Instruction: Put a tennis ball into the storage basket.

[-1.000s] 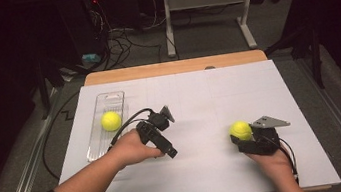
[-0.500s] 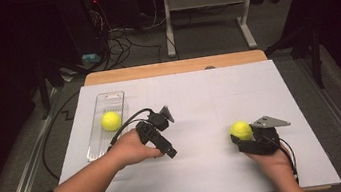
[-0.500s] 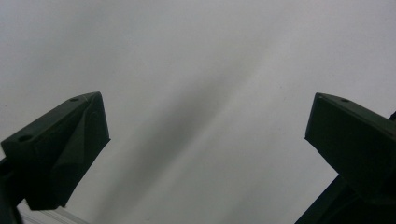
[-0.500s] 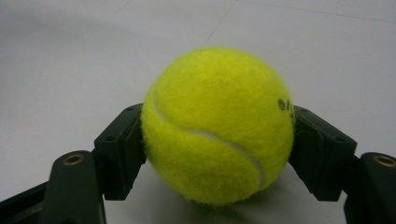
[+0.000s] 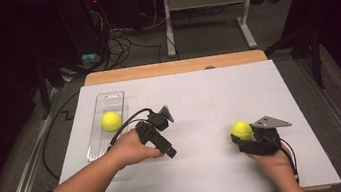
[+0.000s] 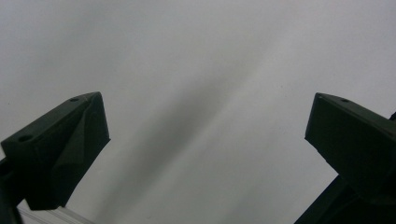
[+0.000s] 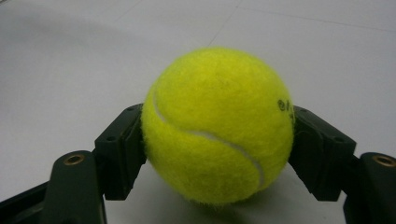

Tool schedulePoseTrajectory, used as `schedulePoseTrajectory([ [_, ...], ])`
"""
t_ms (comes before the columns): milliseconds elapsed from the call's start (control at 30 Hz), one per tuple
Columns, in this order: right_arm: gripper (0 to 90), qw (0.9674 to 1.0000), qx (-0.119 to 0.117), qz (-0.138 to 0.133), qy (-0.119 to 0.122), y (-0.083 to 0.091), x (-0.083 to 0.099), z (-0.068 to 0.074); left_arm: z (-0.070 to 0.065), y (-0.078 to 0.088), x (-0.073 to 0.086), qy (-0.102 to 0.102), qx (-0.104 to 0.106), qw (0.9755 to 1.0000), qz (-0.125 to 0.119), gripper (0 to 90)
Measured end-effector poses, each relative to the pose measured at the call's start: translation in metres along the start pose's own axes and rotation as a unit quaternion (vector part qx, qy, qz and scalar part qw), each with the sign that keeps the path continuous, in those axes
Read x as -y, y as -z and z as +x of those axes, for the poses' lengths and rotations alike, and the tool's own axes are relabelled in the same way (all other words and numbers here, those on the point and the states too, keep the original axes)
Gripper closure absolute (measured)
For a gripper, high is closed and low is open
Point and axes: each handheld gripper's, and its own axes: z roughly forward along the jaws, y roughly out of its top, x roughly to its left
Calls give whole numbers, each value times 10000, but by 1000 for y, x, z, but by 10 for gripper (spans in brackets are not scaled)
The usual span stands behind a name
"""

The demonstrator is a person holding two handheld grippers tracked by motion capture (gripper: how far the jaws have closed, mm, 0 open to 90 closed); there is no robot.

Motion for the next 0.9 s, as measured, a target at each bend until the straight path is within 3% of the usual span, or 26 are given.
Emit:
schedulePoseTrajectory([
  [500,271,9995,-77,-294,74,9,-5,6,1,3,2,21,10,10000,-36,7],
  [900,272,9982,-180,-467,321,11,-11,21,1,3,2,18,4,10000,-15,7],
])
